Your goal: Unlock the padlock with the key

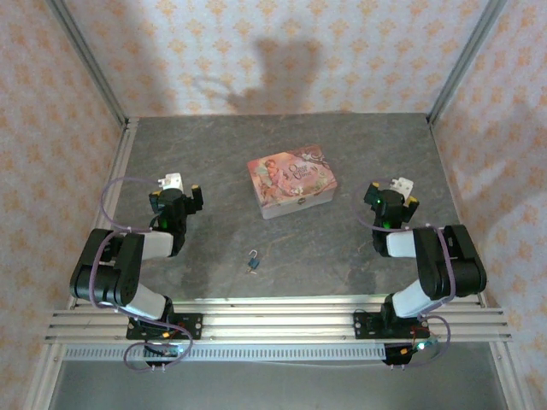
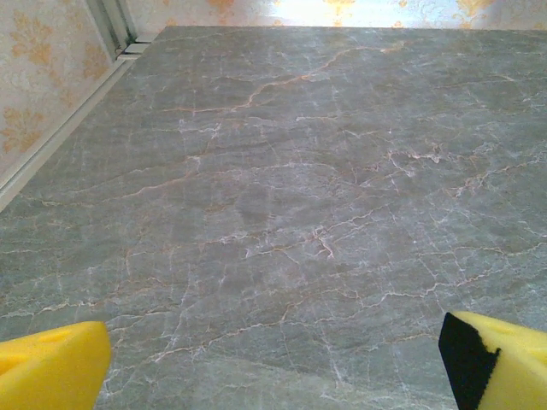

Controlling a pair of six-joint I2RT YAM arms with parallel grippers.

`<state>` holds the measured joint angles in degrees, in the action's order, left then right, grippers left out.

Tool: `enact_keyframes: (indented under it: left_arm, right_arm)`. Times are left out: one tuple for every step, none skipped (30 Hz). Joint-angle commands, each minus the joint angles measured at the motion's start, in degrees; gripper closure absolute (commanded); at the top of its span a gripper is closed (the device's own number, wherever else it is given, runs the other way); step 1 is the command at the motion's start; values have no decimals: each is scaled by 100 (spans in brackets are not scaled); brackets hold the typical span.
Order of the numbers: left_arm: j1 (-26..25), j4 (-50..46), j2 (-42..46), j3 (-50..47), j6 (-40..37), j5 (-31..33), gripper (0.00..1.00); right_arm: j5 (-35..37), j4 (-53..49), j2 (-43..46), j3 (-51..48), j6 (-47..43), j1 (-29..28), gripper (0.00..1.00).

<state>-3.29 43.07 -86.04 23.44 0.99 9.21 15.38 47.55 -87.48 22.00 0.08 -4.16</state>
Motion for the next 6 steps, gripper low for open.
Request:
enact_keyframes:
  left_arm:
    - [-5, -9, 26, 73, -108, 25, 0]
    - [-4, -11, 26, 73, -100, 21, 0]
    - [-10, -9, 27, 73, -99, 23, 0]
    - [-8, -9, 26, 73, -99, 26, 0]
    - [-5, -10, 26, 77, -99, 26, 0]
    - [-7, -9, 26, 73, -99, 21, 0]
  right_arm:
    - [-43, -81, -20, 120, -44, 21, 1]
    - [-38, -64, -11, 111, -48, 22, 1]
    - [-43, -56, 10, 90, -44, 21, 0]
    - [-50, -49, 12, 86, -41, 25, 1]
    - [-44, -29, 19, 77, -43, 21, 1]
    - [-44, -26, 18, 68, -43, 23, 1]
